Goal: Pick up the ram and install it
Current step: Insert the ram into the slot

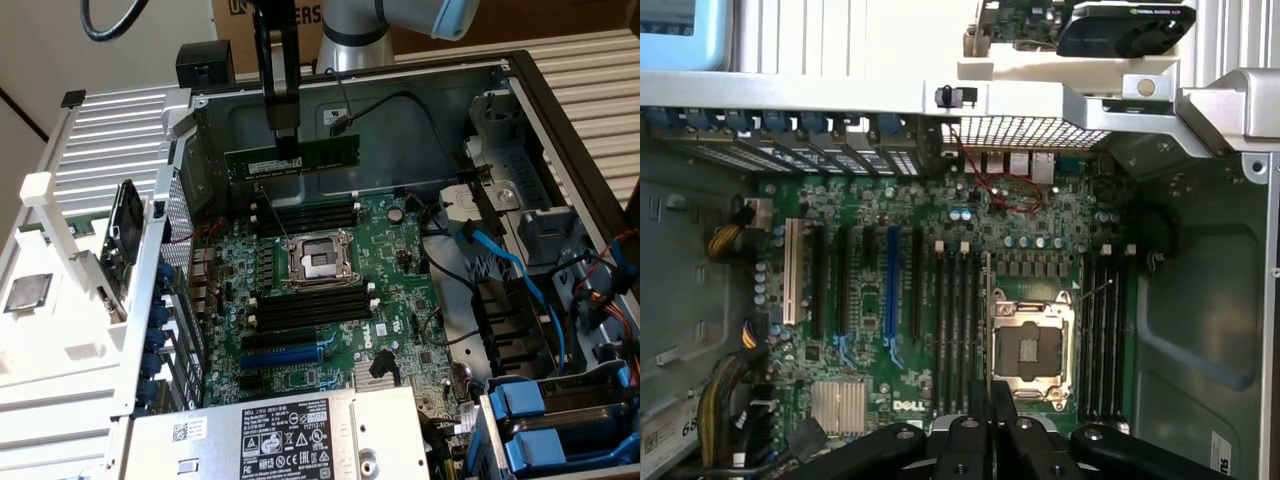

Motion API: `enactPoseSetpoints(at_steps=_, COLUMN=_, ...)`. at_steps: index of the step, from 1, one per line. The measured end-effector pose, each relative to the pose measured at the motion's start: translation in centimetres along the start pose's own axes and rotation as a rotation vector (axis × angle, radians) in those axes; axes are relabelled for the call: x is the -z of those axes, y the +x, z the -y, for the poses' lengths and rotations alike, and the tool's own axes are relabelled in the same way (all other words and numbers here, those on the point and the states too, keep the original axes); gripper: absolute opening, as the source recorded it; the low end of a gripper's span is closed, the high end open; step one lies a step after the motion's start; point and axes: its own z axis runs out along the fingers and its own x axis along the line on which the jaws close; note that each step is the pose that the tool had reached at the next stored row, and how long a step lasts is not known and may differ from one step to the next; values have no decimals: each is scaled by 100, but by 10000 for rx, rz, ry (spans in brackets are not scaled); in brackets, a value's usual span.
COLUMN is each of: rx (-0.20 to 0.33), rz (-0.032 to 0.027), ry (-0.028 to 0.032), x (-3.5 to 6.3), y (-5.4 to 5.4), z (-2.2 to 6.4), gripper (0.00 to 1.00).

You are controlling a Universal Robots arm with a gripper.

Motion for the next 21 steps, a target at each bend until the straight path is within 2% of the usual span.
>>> enactPoseSetpoints(at_steps=1, rx=-1, rz=-20, ry=-1, x=0, y=-3, z=0, gripper=12)
enactPoseSetpoints(at_steps=8, rx=-1, rz=-33, ry=-1, x=-10, y=-76, z=12, gripper=12)
enactPoseSetpoints(at_steps=11, rx=-1, rz=-59, ry=-1, x=-13, y=-77, z=18, gripper=12)
enactPoseSetpoints(at_steps=15, rx=-106, rz=-164, ry=0, x=-30, y=-79, z=63, gripper=12)
enactPoseSetpoints(at_steps=21, rx=-120, rz=-153, ry=0, x=-47, y=-56, z=71, gripper=12)
